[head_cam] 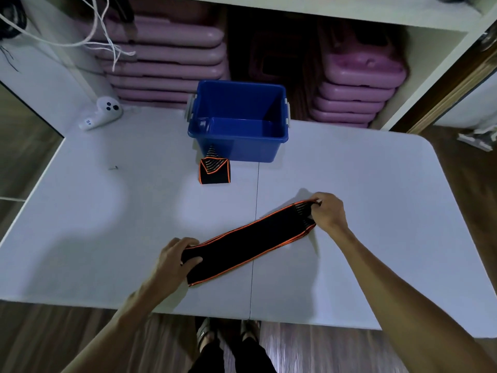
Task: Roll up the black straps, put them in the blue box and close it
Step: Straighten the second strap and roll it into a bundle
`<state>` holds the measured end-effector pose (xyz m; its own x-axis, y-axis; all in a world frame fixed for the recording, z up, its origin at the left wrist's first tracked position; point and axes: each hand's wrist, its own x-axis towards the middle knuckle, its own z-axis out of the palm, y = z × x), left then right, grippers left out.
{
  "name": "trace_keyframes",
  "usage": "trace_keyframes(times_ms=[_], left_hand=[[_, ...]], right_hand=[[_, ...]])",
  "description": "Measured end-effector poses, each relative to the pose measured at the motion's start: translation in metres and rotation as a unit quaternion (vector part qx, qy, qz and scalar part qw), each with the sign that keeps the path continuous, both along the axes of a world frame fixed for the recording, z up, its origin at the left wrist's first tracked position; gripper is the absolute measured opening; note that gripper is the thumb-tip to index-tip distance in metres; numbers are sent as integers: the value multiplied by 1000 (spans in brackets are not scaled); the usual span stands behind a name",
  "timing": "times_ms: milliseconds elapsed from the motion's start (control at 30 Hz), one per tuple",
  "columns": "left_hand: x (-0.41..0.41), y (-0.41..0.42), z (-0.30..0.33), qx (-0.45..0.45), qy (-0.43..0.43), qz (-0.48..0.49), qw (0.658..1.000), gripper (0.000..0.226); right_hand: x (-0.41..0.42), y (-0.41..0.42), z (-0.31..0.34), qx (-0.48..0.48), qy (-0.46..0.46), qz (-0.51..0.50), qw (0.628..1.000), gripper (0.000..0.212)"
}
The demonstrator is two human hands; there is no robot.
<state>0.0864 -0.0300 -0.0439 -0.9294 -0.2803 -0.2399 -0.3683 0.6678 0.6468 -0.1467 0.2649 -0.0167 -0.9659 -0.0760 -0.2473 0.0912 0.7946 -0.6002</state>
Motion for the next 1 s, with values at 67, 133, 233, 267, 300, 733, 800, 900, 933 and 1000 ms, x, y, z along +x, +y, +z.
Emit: trace_keyframes(times_ms=[67,133,233,267,300,733,800,900,933,1000], left_hand=[[-7,12,2,4,-2,46,999,26],[-14,32,6,26,-1,86,996,18],[-19,68,6,92,-12,131,987,11],[-18,78,5,119,-24,130,984,11],[-17,87,5,139,-40,119,982,11],[-4,58,8,-54,47,-248,966,58],[-10,51,6,-161,67,-352,920,68],[-25,49,6,-201,106,-456,861,53],[-30,50,9,-189,91,-459,863,52],[-37,53,14,-161,65,-459,871,58]], right_hand=[[-16,-6,3,-33,11,-30,999,29],[-31,-12,6,-75,18,-56,995,29],[-36,-21,13,-111,2,-35,993,54],[-30,-22,15,-109,15,-14,994,58],[-21,-23,14,-104,40,6,994,57],[207,-3,-27,-28,155,248,956,51],[218,-9,-37,-4,145,269,952,53],[219,-17,-41,13,178,246,953,39],[217,-19,-41,20,189,240,952,35],[214,-21,-39,50,202,238,949,33]])
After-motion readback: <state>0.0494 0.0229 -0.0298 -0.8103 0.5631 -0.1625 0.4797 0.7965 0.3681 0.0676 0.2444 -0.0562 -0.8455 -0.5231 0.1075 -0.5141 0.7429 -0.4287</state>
